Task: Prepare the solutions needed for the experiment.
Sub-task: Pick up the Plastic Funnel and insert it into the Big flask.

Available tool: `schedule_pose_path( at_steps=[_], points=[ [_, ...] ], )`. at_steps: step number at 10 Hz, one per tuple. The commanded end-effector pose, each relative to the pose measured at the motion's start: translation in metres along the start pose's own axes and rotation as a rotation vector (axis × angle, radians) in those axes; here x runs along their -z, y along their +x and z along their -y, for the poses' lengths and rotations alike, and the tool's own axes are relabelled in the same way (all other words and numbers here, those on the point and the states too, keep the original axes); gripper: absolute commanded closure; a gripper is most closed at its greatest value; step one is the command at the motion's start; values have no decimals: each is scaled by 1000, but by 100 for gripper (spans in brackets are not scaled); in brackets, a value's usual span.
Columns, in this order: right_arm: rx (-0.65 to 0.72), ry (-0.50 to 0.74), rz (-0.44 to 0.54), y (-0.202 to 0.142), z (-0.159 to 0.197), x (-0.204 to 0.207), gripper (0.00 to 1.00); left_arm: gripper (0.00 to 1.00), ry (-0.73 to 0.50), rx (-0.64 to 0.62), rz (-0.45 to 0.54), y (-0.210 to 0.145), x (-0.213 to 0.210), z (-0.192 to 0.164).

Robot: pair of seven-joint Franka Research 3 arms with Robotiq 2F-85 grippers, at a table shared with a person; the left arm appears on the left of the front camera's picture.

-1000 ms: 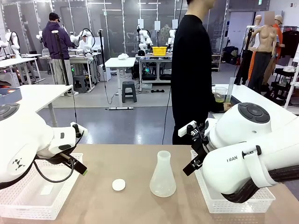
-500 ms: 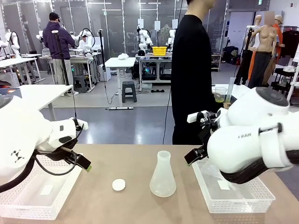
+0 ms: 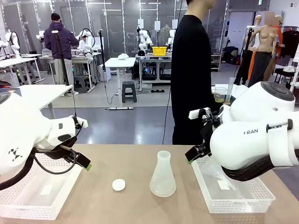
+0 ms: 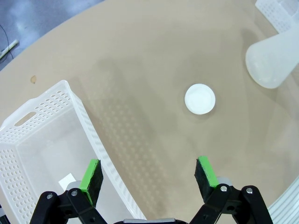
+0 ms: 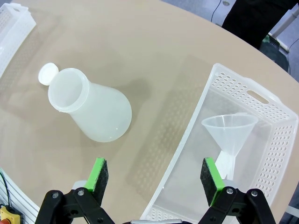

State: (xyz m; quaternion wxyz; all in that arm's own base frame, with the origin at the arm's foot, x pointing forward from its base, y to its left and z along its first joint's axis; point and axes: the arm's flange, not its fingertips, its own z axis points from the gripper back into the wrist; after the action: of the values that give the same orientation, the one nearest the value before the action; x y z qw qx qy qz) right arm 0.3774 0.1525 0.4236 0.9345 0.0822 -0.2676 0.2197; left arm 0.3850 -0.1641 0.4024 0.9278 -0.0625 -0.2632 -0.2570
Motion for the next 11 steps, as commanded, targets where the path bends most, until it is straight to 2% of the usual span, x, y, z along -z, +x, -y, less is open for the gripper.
schedule_pose_path(
  at_steps=[1, 2, 3, 4, 5, 6, 8, 9, 10, 11],
  points=[
    [-7, -1, 9, 1, 1, 3, 0, 0, -5, -9, 3, 0, 1, -2],
    [-7, -1, 9, 1, 1, 3, 0, 0, 0, 0, 0, 0, 0, 0],
    [0, 0, -2, 0, 0, 1, 0, 0, -198, -112, -25, 7, 5, -9],
    [148, 85, 103, 5, 10, 0, 0, 0, -396, -244, 26, 9, 2, -26],
    [206, 133, 119, 9, 20, 3, 0, 0, -486, -306, 66, 10, -1, -41],
    [243, 161, 138, 15, 22, 8, 0, 0, -549, -339, 59, 12, 4, -50],
    [319, 293, 148, 32, 21, 17, 0, 0, -721, -423, 96, 18, 12, -66],
    [404, 376, 165, 39, 22, 23, 0, 0, -820, -455, 129, 18, 14, -73],
    [457, 345, 173, 37, 16, 24, 0, 0, -869, -435, 110, 15, 12, -75],
    [368, 272, 127, 32, 8, -7, 0, 0, -758, -430, 148, 13, -17, -66]
  ],
)
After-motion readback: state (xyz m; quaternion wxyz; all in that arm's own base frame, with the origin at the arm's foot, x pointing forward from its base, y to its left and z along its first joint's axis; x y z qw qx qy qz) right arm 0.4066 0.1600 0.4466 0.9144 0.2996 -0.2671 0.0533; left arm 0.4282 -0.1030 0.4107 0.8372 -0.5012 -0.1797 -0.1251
